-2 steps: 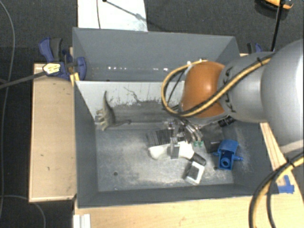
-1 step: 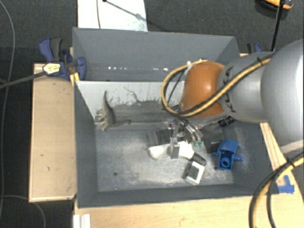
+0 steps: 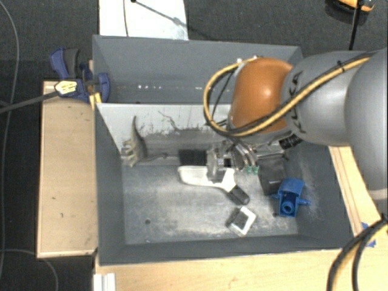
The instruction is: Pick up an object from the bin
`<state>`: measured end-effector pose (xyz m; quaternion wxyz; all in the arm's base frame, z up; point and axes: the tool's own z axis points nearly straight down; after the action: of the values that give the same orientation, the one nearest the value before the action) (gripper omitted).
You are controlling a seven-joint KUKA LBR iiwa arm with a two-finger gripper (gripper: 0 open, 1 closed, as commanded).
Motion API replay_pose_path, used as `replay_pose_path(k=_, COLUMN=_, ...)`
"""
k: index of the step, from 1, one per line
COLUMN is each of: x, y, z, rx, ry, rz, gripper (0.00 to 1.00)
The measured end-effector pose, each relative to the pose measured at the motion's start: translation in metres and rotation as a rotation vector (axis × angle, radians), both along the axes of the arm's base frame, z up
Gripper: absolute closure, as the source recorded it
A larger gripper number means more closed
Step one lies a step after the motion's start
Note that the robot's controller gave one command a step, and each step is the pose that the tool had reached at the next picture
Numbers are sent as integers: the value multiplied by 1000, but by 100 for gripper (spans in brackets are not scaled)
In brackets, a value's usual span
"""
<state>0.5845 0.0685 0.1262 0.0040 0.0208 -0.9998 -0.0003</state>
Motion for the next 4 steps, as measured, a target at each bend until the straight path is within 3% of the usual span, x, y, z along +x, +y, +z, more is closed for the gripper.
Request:
replay_pose_path(k=1, x=-4, y=4, z=33, rx=1, ry=-4, rz=4, gripper=0)
replay_pose_path(k=2, x=-6, y=3, z=22, rx=1, ry=-2, rz=7, gripper=0)
replay_pose_path(k=3, x=-5, y=2, z=13, rx=2, ry=-12, rz=0, gripper=0)
replay_pose_path(k=4, x=-22, y=5, z=-17, rx=0, ry=5, rz=-56, gripper=0)
